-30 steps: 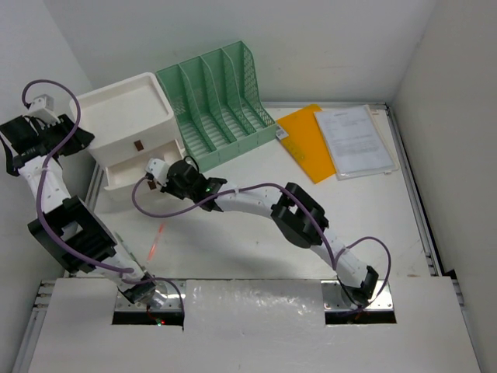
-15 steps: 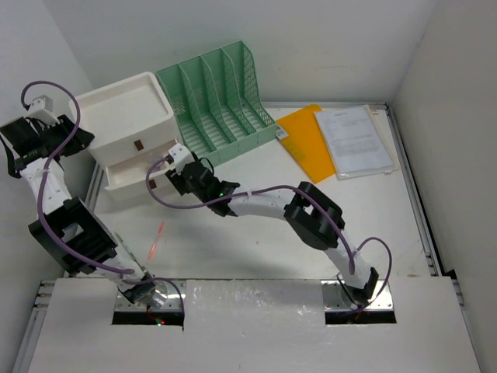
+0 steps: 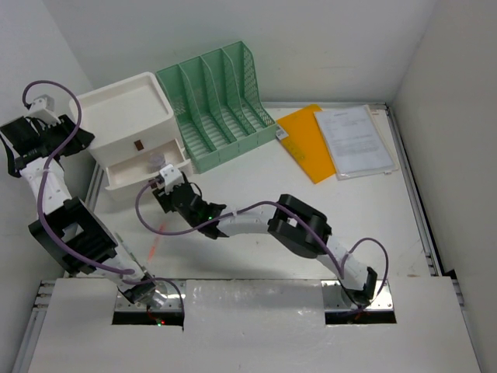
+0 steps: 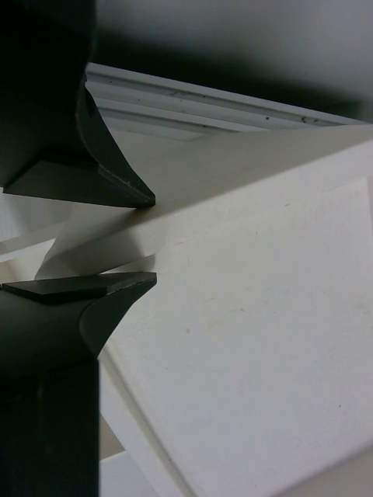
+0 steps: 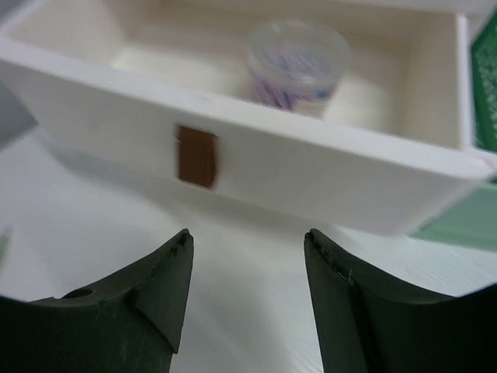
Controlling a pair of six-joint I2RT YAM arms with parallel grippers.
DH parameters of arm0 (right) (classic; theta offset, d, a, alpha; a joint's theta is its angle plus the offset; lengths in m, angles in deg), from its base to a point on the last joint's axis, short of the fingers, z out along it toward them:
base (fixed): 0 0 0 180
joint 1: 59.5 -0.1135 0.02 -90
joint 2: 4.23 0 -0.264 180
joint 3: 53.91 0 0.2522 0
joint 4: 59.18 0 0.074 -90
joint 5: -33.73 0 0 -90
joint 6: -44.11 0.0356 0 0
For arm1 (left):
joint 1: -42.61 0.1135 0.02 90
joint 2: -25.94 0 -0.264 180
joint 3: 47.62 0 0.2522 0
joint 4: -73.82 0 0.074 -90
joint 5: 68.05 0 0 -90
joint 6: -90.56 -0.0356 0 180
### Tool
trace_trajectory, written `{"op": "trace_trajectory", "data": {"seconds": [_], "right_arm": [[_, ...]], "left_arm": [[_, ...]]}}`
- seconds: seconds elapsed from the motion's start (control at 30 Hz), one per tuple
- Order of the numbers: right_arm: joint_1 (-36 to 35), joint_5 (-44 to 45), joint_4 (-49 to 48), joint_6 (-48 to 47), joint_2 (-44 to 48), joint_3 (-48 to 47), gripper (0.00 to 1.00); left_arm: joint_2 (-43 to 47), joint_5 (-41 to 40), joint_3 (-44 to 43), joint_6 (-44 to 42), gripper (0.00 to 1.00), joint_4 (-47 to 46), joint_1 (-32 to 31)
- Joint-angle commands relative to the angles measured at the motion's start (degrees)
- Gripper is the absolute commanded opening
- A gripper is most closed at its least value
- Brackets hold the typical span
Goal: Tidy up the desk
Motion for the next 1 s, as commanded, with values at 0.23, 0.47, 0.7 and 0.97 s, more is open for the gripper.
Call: {"op": "trace_trajectory", "data": {"seconds": [0.23, 0.47, 0.7, 0.97], "right_arm": [[5.8, -12.1, 7.6, -1.6, 17.9, 10.0, 0.57], [9.0, -17.5, 12.3, 4.2, 17.7, 10.7, 0.53], [11.1, -19.3, 12.1, 1.6, 23.9, 15.9, 0.57], [14.7, -38.6, 28.0, -16.2, 26.8, 8.2, 0.60]], "left_arm": [[-1.1, 10.4, 4.0, -10.3, 0.00, 23.1, -0.6], [5.9, 9.3, 5.8, -5.5, 0.00, 21.8, -0.5], [4.8, 7.9, 4.0, 0.9, 0.00, 16.9, -0.4], [-2.4, 6.0, -4.2, 1.8, 0.00, 17.5, -0.1]]}}
